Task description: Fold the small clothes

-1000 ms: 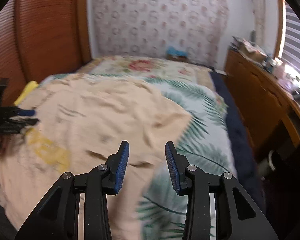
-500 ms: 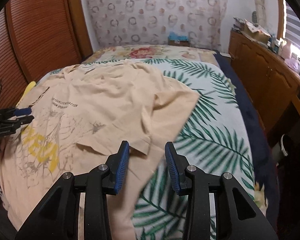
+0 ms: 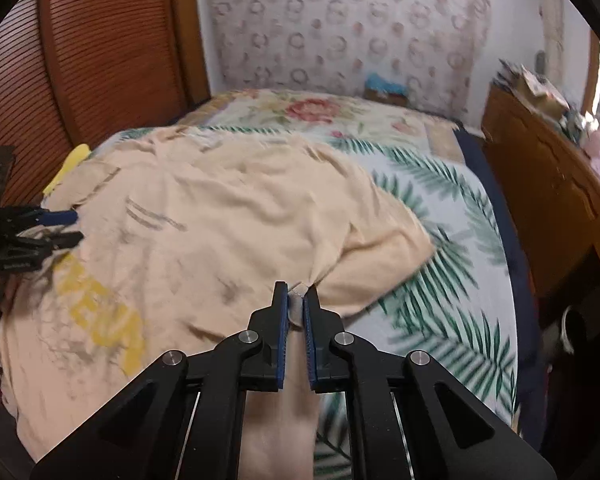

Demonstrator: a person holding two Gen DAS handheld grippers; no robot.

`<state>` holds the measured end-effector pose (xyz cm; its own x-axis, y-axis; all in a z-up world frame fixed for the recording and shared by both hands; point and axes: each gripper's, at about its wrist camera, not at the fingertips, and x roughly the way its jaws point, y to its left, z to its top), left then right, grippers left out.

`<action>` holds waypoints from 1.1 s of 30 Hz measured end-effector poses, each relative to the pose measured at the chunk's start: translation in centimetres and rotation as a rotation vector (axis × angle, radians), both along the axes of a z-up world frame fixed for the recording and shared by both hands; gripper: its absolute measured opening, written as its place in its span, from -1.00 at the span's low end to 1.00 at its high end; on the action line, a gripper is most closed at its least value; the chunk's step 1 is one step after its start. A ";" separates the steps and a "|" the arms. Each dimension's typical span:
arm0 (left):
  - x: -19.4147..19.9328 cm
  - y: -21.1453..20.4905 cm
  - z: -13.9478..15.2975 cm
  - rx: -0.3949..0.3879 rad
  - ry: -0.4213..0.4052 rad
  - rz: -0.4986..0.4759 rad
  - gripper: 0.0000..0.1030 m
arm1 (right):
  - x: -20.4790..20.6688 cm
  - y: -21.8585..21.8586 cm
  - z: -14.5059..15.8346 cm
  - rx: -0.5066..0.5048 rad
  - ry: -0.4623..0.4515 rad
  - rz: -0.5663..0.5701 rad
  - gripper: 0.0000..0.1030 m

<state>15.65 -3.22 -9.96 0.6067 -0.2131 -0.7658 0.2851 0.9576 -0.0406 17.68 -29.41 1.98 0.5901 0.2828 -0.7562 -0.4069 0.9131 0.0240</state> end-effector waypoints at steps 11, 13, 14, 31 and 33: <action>0.1 0.0 0.0 0.004 -0.001 -0.001 -0.01 | 3.6 4.4 1.6 0.028 -0.012 0.033 -0.91; 0.1 0.0 0.0 0.014 -0.003 0.003 0.01 | 4.3 5.0 1.7 0.034 -0.010 0.028 -0.85; 0.2 0.0 0.1 0.018 -0.003 0.008 0.04 | 4.6 5.1 1.8 0.037 -0.014 0.025 -0.67; 0.2 0.7 0.3 0.012 -0.007 0.041 0.05 | 4.7 -1.7 -2.5 -0.061 0.050 -0.110 -0.08; 0.0 1.6 1.2 0.002 -0.038 0.058 0.05 | 4.8 -1.9 -3.1 -0.069 0.056 -0.113 -0.08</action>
